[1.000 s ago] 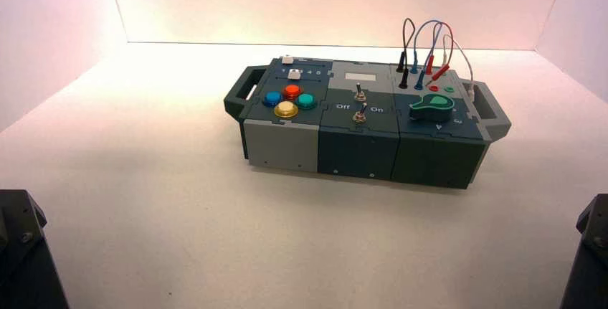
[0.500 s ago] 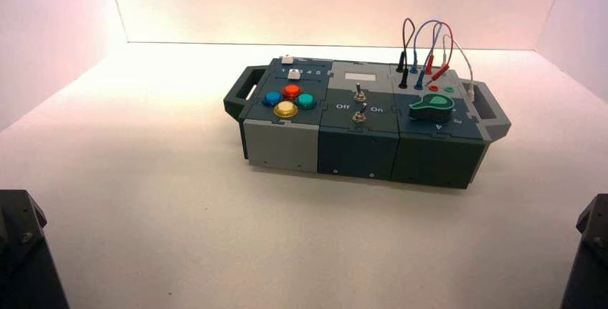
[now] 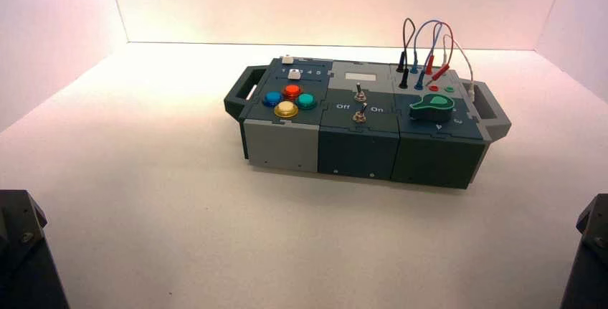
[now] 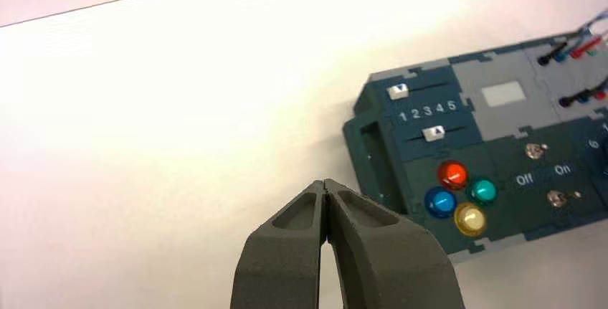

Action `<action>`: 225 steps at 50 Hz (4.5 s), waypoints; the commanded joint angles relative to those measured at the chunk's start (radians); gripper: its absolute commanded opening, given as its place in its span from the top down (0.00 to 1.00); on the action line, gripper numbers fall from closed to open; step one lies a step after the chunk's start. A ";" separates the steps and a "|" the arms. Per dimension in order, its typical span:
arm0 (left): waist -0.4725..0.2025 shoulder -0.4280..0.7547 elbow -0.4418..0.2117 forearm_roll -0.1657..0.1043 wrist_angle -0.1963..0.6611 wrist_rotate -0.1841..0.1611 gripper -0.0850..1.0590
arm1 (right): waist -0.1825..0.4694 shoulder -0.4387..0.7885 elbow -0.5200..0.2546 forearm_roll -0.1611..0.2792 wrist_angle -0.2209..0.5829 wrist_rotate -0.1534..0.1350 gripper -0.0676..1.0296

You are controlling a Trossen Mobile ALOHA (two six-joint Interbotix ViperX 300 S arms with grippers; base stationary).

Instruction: Move the top slider to position 4.

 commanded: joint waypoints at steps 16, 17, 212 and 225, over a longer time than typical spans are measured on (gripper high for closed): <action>-0.049 0.209 -0.225 -0.005 0.100 0.048 0.95 | 0.063 0.023 -0.025 0.009 0.028 -0.114 0.96; -0.049 0.221 -0.238 -0.006 0.110 0.049 0.95 | 0.066 0.023 -0.023 0.009 0.026 -0.114 0.96; -0.313 0.910 -0.709 0.052 0.187 -0.307 0.95 | 0.117 0.046 0.012 -0.002 0.006 -0.129 0.96; -0.311 0.911 -0.715 0.052 0.192 -0.307 0.95 | 0.117 0.044 0.012 -0.002 0.006 -0.129 0.96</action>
